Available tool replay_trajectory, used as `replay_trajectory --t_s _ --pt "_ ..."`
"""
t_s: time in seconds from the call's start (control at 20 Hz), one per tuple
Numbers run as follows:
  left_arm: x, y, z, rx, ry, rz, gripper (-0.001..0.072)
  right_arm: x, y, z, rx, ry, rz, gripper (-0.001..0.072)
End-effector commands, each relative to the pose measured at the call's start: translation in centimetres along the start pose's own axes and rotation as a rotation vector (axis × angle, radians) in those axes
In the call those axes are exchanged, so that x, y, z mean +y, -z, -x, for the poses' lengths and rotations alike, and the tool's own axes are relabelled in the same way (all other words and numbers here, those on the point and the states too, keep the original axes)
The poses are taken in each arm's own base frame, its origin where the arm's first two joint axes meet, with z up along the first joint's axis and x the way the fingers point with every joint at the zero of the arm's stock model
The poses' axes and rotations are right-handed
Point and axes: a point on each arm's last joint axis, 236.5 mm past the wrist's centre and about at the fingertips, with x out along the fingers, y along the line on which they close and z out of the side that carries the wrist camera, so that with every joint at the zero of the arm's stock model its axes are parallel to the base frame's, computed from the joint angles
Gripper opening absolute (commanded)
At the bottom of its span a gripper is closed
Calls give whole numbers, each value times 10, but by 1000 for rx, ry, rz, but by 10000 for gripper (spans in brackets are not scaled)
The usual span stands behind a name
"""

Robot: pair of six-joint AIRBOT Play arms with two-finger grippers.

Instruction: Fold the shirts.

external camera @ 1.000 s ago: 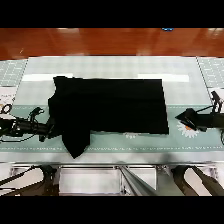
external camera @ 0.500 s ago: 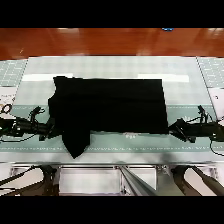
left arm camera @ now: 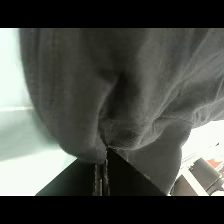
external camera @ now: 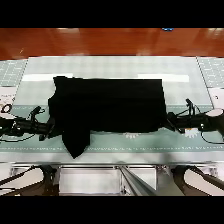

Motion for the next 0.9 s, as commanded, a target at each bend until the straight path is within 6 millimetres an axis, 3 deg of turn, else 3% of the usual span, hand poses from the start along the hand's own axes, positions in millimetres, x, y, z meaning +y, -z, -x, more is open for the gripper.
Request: replay_trajectory --t_s 0.0,0.2,0.45,0.85 --pt "-8 -15 11 -39 3 -29 16 25 -8 10 10 -26 92 24" --pt "-34 -56 42 -156 21 -95 16 39 -31 36 -68 -15 155 24" --pt "-107 -120 88 -363 135 -192 16 71 -77 63 -173 -45 214 23" --pt "-188 -209 69 -347 155 -263 16 95 -144 49 -180 -114 213 24"
